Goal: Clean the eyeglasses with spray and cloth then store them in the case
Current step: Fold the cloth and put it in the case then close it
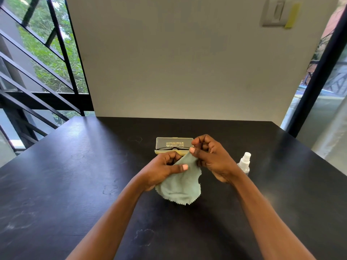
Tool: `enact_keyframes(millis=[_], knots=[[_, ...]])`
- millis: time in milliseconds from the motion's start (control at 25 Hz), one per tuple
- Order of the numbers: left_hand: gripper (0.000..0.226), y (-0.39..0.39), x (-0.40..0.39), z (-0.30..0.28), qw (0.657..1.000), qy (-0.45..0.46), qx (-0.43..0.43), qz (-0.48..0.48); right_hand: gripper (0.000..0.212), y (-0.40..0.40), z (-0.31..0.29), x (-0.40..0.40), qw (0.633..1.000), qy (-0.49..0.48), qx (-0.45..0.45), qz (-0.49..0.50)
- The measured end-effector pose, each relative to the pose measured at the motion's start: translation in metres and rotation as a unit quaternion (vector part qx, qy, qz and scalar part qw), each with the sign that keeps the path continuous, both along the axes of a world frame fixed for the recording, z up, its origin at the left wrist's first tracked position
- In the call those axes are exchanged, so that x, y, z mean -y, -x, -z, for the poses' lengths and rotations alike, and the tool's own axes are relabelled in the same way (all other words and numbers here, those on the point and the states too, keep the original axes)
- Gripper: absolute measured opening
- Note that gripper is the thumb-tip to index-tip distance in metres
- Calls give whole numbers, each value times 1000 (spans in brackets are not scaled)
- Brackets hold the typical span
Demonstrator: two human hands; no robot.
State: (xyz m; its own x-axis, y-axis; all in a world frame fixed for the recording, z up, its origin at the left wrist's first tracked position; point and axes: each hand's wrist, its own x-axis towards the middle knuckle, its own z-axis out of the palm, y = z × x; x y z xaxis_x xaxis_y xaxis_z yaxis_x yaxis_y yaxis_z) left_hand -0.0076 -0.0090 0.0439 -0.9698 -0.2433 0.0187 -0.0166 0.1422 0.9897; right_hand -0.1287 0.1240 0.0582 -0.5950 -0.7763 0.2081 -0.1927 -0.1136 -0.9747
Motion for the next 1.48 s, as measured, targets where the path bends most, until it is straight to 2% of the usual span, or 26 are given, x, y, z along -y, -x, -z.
enact_keyframes(millis=[120,280,400,480,560,640,800,920,1040,1120,1280,1480], knots=[[24,0,-3,-3,1000,30,6,3,13,-6,5,1,1000,3,28,9],[29,-6,2,-11,998,64,26,7,18,-8,1,-7,997,39,38,52],[46,-16,13,-16,998,4,41,37,24,-8,-10,-17,996,69,41,40],[45,-23,20,-18,995,-73,37,62,23,-10,-17,-23,995,87,53,16],[46,-29,25,-17,980,-172,19,95,16,-12,-22,-28,993,98,67,-15],[42,-32,28,-16,966,-234,-6,113,14,-12,-24,-32,992,94,74,-37],[10,-34,26,-12,958,-272,-45,73,18,-10,-17,-36,990,83,95,-62],[12,-26,27,-1,963,-271,-12,14,17,-1,-2,-31,991,43,119,-37],[6,-7,26,20,977,-148,102,-117,16,11,27,-11,990,-87,92,64],[8,7,25,35,967,-40,157,-194,17,16,49,5,978,-177,29,105],[11,23,32,49,921,186,182,-290,23,23,73,24,950,-240,-121,157],[14,25,30,50,860,334,233,-307,11,29,77,29,917,-276,-217,190]])
